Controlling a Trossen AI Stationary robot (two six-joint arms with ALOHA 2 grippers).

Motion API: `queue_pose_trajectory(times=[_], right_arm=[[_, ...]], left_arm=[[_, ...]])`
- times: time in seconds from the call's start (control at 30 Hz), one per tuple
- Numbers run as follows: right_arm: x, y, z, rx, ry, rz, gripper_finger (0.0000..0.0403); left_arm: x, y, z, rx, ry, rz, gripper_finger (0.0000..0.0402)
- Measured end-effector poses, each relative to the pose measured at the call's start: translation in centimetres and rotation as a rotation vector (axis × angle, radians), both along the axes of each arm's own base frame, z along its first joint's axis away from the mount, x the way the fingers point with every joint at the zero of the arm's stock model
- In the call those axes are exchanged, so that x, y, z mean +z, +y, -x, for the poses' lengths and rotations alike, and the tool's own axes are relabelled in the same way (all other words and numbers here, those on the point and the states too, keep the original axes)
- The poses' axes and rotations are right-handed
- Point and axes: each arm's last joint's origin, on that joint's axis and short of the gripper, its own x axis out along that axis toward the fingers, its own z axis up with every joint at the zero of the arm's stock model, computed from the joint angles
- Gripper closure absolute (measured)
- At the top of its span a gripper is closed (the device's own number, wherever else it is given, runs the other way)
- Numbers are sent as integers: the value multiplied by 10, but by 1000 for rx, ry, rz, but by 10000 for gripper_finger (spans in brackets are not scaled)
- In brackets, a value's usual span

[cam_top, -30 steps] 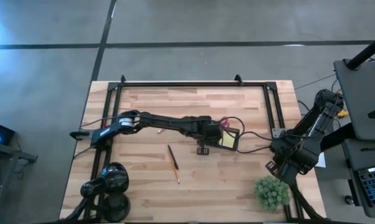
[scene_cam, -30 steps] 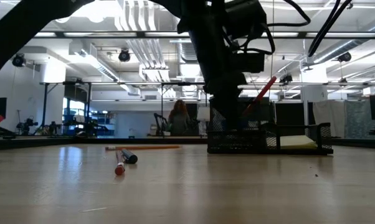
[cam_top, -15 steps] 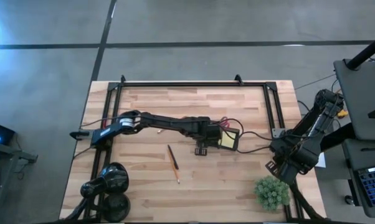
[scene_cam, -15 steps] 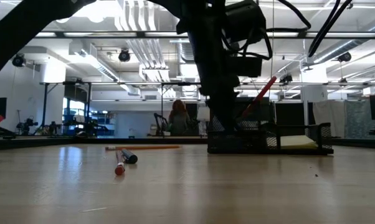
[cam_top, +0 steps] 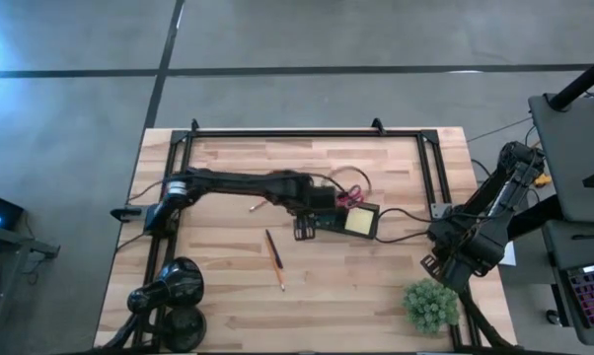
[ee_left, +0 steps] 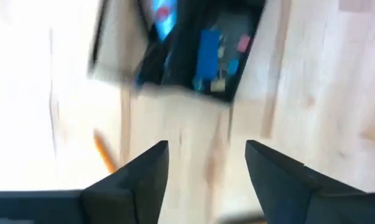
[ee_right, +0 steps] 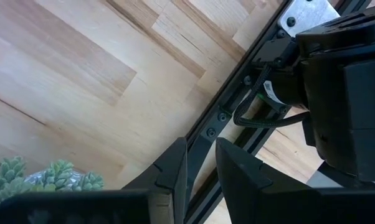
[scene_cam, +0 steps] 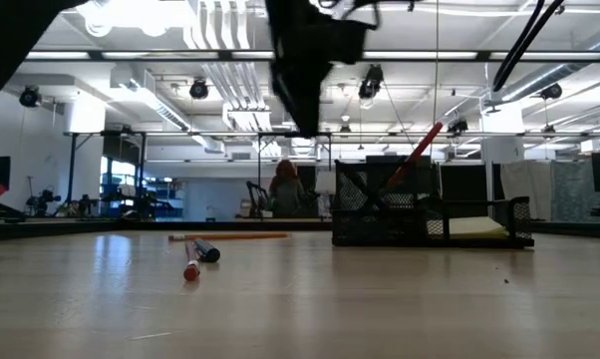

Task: Pick and place office supplies into organizer
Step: Put the top pencil into the desk organizer

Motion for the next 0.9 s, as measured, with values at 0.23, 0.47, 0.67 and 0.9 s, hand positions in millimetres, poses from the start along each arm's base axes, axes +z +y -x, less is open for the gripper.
queue_pose_trajectory(times=[0.23, 0.47, 0.67, 0.9], right_arm=[[-1, -1, 0, 7, -22, 24, 326], [-1, -1, 0, 3, -11, 15, 326], [-1, -1, 0, -24, -15, 15, 326], [-1, -1, 0, -43, -19, 15, 326]], left_arm=[[-20, 71, 38, 435, 123, 177, 257], [-69, 110, 67, 494, 290, 236, 274], [-98, 112, 71, 455, 269, 252, 274], [-105, 117, 67, 457, 190, 248, 274]])
